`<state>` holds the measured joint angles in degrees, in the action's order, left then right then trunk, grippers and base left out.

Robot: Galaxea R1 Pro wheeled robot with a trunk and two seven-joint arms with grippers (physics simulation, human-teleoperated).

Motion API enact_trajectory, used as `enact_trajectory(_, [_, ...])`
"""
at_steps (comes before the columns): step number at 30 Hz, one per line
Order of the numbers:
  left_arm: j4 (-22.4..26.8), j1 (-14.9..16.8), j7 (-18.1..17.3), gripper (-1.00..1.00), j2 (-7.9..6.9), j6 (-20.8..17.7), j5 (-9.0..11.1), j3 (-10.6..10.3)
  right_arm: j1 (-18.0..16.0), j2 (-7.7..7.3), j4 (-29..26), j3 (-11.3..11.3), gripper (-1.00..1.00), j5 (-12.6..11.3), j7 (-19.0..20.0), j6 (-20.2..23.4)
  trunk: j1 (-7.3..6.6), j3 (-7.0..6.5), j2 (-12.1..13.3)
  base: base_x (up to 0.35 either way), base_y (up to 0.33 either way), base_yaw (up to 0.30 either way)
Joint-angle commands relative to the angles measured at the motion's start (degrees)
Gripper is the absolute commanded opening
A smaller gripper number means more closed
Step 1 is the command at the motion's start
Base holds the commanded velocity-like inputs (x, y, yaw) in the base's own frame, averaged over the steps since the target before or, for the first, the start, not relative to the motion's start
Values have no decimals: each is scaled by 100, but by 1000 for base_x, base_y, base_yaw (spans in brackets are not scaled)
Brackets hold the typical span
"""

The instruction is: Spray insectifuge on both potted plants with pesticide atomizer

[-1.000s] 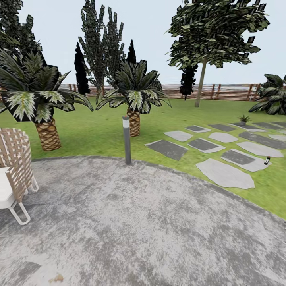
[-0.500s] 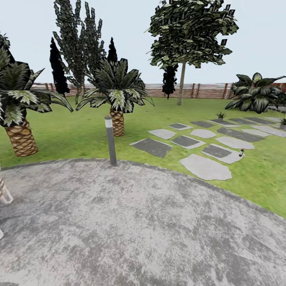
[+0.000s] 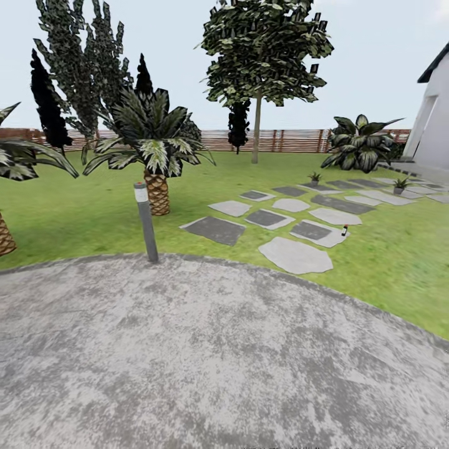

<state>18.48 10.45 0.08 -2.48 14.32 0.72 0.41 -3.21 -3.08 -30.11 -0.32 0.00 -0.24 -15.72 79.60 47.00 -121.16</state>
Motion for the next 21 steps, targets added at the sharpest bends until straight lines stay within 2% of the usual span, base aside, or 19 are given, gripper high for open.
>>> enact_trajectory(1, [-2,1,1,100,-3,18,7,3,-4,1,6,-3,100,0,-2,-18,-1,7,-2,0,0,-277])
enact_trajectory(7, [-2,1,7,100,-16,11,7,10,-4,1,6,-3,100,0,-2,-18,-1,20,-2,0,0,-277])
enact_trajectory(14, [-2,1,1,100,-17,10,7,181,-4,1,6,-3,100,0,-2,-18,-1,35,-2,0,0,-277])
enact_trajectory(21, [-2,1,-11,100,-16,15,1,205,-4,1,6,-3,100,0,-2,-18,-1,50,-2,0,0,-277])
